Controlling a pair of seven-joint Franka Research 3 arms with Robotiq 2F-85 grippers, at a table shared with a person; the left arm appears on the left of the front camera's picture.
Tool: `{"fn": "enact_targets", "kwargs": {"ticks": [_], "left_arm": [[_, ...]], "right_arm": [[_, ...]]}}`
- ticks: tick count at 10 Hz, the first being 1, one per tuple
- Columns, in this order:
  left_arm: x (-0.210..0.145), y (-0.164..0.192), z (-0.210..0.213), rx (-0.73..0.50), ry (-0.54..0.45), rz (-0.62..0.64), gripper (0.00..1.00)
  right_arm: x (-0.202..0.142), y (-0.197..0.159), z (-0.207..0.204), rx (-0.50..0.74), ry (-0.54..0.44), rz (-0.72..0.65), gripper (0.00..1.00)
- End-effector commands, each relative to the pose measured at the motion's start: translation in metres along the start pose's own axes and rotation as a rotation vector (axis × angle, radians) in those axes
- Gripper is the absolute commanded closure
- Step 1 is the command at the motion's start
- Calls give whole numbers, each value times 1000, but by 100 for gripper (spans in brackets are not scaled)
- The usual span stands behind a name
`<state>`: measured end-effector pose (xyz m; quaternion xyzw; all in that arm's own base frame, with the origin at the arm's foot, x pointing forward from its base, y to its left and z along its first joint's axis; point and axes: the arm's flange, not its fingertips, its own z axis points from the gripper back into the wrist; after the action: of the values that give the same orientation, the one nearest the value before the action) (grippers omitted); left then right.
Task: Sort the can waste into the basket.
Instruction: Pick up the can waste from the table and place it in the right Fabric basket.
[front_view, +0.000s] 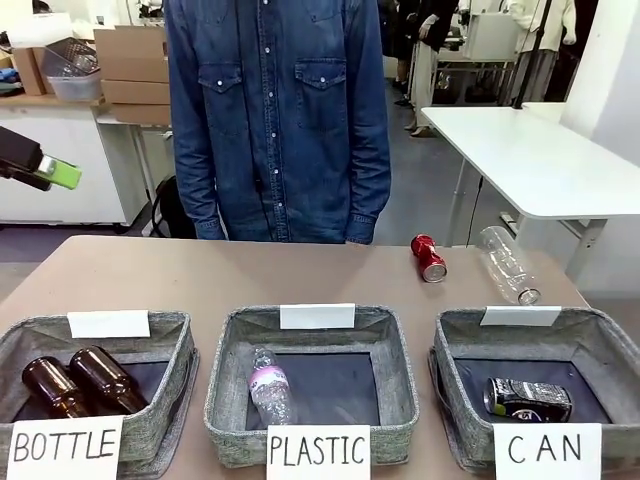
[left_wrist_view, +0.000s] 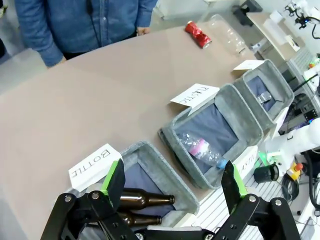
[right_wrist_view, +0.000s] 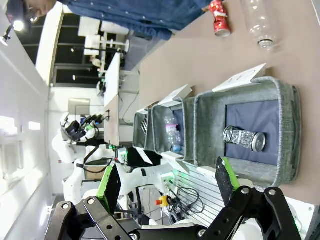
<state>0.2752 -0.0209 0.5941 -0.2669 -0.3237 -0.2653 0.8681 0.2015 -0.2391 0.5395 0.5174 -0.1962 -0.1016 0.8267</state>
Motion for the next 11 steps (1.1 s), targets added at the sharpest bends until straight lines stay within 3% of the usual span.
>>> {"fn": "enact_targets", "kwargs": {"ticks": [1, 3, 5, 6, 7, 11], "left_arm": [[0, -4, 1, -6, -1, 10, 0], [-1, -1, 3, 1, -4, -1, 0], [-28, 32, -84, -138, 207, 131, 0], [-42, 42, -106, -72, 381, 248, 0], [-8, 14, -39, -65, 117, 60, 0], [-8, 14, -39, -65, 117, 60, 0]], "right_arm": [[0, 3, -2, 18, -9, 1, 0], [0, 3, -2, 18, -9, 1, 0], [0, 3, -2, 18, -9, 1, 0], [0, 3, -2, 18, -9, 1, 0], [0, 3, -2, 18, -9, 1, 0], [0, 3, -2, 18, -9, 1, 0]]}}
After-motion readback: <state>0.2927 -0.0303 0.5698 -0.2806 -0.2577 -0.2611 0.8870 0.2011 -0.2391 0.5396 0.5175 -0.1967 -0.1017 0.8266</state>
